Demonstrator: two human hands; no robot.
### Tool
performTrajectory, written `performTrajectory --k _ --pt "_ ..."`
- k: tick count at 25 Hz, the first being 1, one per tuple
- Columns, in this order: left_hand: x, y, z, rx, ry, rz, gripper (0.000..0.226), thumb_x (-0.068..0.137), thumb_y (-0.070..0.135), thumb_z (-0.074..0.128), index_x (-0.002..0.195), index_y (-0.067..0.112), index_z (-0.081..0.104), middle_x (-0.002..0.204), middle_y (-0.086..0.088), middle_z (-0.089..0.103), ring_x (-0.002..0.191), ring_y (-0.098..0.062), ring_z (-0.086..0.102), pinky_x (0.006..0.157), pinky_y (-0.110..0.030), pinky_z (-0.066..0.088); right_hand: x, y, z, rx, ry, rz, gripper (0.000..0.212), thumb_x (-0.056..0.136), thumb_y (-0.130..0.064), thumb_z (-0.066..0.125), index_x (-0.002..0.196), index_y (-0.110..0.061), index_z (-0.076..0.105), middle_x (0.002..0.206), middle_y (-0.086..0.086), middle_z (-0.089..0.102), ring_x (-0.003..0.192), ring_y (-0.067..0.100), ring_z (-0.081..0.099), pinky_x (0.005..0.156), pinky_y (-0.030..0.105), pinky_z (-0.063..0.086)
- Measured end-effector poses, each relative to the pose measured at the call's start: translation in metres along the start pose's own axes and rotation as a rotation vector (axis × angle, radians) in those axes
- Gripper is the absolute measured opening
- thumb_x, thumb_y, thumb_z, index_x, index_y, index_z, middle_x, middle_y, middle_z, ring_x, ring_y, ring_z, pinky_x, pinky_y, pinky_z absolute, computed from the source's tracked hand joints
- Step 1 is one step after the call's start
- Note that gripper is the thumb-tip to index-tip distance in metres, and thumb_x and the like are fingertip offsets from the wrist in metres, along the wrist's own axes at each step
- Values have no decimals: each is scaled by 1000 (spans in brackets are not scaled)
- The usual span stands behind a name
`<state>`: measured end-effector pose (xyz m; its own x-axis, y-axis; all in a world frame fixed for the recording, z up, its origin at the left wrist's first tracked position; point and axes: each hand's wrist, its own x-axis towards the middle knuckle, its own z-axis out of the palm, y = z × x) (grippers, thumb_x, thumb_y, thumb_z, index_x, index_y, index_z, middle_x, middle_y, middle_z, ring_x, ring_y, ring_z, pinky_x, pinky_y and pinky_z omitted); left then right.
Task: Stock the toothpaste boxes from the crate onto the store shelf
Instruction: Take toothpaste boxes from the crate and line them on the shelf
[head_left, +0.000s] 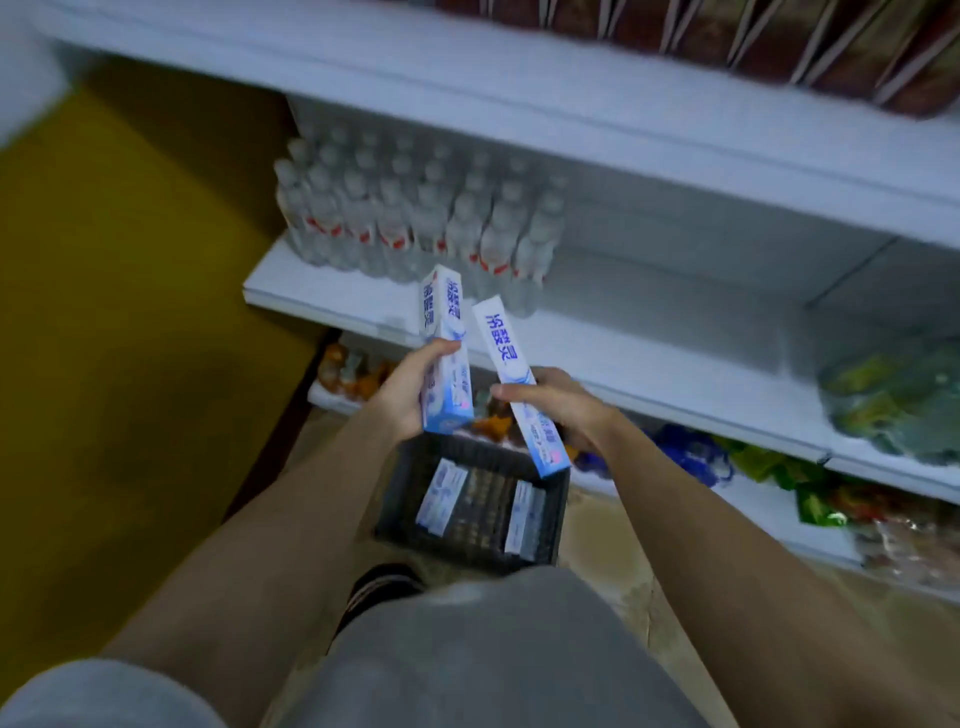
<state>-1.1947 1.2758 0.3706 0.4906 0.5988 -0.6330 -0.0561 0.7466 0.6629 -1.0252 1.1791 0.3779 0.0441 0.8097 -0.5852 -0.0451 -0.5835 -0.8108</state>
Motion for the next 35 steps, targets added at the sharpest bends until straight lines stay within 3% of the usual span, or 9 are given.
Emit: performTrajectory --k 6,11,14,16,18,20,24,28,35 --pt "-24 47 52 -157 -79 233 37 93 29 58 128 17 60 120 -13 70 107 -30 68 84 -45 55 -16 -63 -8 40 -72 -150 57 75 -33 82 126 -21 60 117 3 72 108 27 68 94 43 53" --pt "-34 88 76 17 -166 334 50 86 37 66 129 12 59 119 -10 69 107 -28 66 81 -37 56 -34 -105 -38 1 -48 -263 48 78 -17 80 120 -20 59 113 6 73 102 32 70 90 56 54" --pt "-48 138 80 28 -160 385 52 82 54 64 117 16 63 107 -8 67 93 -26 61 81 -35 51 -52 -140 -68 -221 -30 -329 54 74 -21 84 121 -21 58 111 0 74 98 25 72 87 49 58" --pt "-59 180 76 23 -126 429 65 82 63 58 126 16 57 124 -15 66 111 -33 63 96 -44 49 -69 -163 -86 -363 -20 -362 53 74 -23 84 121 -23 59 108 -5 75 94 18 73 82 38 59" --pt "-72 218 74 210 -128 420 73 84 66 52 132 11 55 133 -19 61 122 -33 59 101 -47 47 -87 -184 -100 -458 -14 -392 49 76 -18 83 119 -23 60 106 -8 75 92 14 73 77 29 57" --pt "-89 247 83 681 -137 331 68 86 60 53 133 11 57 121 -15 69 107 -26 65 85 -37 56 -104 -202 -111 -574 4 -411 49 75 -18 83 118 -23 60 106 -9 73 95 14 71 78 27 55" --pt "-123 272 130 1559 -167 139 39 84 49 69 115 25 72 96 8 76 76 -9 71 55 -21 52 -123 -226 -118 -762 69 -416 51 67 -21 88 111 -19 61 107 -4 72 100 20 68 88 39 56" --pt "-110 266 143 1761 -212 86 62 63 57 84 116 33 64 112 5 71 93 -16 73 82 -38 59 -132 -237 -107 -806 100 -406 54 64 -23 89 109 -19 61 105 -5 73 97 20 70 92 46 55" --pt "-138 330 117 1590 -323 269 49 71 46 84 113 26 70 114 -3 72 102 -22 69 87 -40 55 -181 -287 -94 -679 333 -494 41 75 -36 83 109 -22 65 98 -2 73 84 15 69 76 29 55"
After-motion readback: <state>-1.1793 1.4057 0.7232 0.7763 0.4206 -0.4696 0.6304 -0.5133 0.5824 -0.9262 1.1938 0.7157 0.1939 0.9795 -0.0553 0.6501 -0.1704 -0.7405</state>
